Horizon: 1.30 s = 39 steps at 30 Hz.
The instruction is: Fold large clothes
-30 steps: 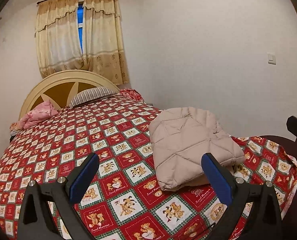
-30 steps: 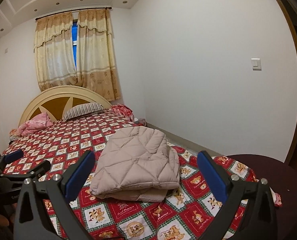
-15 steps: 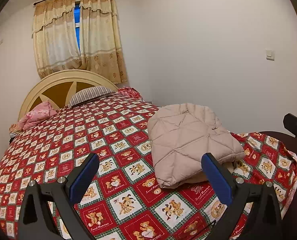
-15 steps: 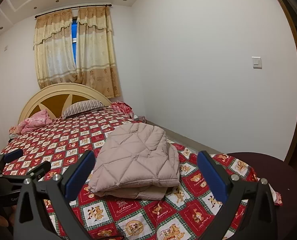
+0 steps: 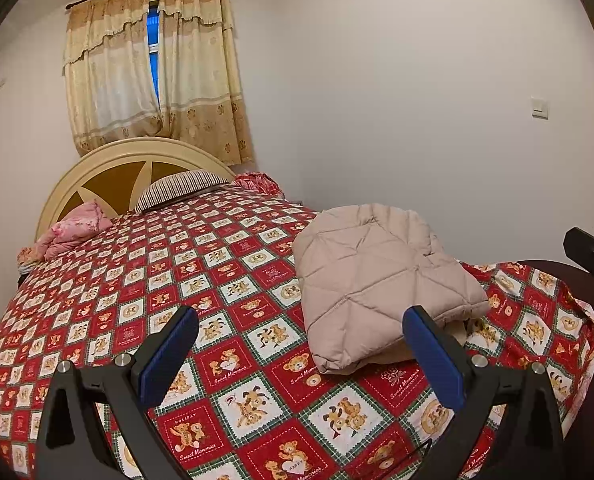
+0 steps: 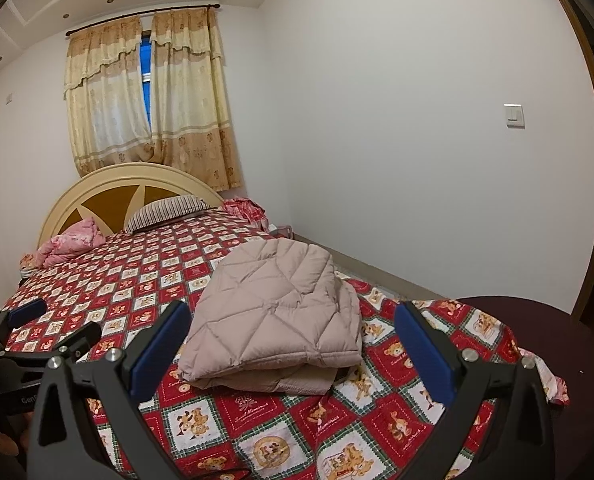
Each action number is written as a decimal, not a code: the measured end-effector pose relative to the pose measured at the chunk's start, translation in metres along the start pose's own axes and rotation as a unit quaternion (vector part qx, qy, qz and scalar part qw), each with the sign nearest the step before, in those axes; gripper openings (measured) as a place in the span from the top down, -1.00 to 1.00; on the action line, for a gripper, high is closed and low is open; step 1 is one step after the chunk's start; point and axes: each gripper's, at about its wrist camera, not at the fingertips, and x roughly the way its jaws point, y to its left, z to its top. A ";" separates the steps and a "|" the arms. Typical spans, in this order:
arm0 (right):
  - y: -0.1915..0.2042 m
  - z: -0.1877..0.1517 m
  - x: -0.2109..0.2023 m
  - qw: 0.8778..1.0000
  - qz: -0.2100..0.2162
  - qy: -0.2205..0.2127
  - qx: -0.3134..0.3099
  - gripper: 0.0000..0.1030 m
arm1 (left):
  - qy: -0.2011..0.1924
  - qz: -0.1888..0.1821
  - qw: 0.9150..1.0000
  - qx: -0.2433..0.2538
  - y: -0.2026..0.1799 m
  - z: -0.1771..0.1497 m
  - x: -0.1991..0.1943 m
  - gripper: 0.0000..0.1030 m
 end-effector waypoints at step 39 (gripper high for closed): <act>0.001 -0.003 0.001 1.000 0.000 0.001 0.002 -1.00 | -0.003 0.007 1.000 0.002 0.003 -0.001 0.005 -0.99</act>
